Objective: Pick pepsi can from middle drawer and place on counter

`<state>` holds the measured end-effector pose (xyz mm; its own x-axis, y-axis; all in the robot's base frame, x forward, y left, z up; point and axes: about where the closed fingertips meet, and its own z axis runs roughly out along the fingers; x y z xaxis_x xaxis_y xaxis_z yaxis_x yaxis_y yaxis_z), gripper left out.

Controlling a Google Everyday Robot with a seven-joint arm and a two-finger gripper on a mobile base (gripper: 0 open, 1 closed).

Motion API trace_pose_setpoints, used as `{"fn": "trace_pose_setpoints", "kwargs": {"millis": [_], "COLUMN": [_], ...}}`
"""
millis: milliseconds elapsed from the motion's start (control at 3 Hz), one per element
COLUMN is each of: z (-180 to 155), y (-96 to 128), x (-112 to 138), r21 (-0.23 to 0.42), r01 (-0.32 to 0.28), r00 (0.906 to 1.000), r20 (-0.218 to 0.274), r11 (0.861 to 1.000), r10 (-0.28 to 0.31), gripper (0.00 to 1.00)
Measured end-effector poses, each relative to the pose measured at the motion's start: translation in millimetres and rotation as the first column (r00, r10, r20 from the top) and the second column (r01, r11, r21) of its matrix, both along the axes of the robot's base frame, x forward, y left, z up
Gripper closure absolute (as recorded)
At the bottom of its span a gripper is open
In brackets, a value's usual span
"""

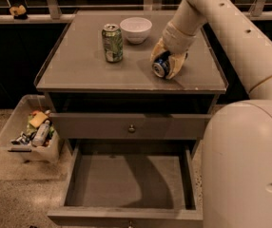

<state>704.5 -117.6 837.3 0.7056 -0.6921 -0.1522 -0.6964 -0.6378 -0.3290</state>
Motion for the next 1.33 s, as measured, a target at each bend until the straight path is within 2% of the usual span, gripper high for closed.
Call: {"fn": "trace_pose_setpoints", "kwargs": {"millis": [333, 667, 1333], "z": [-0.5, 2.1, 2.0], "y": [-1.1, -1.1, -1.2], "x": [1.6, 1.5, 1.6], "r21": [0.011, 0.011, 0.011], "r01": [0.002, 0.002, 0.003], "r00": [0.9998, 0.9998, 0.9998], "r20": [-0.018, -0.018, -0.018], "r11": [1.0, 1.0, 1.0], "r10": [-0.002, -0.002, -0.003], "gripper": [1.0, 0.83, 0.37]}}
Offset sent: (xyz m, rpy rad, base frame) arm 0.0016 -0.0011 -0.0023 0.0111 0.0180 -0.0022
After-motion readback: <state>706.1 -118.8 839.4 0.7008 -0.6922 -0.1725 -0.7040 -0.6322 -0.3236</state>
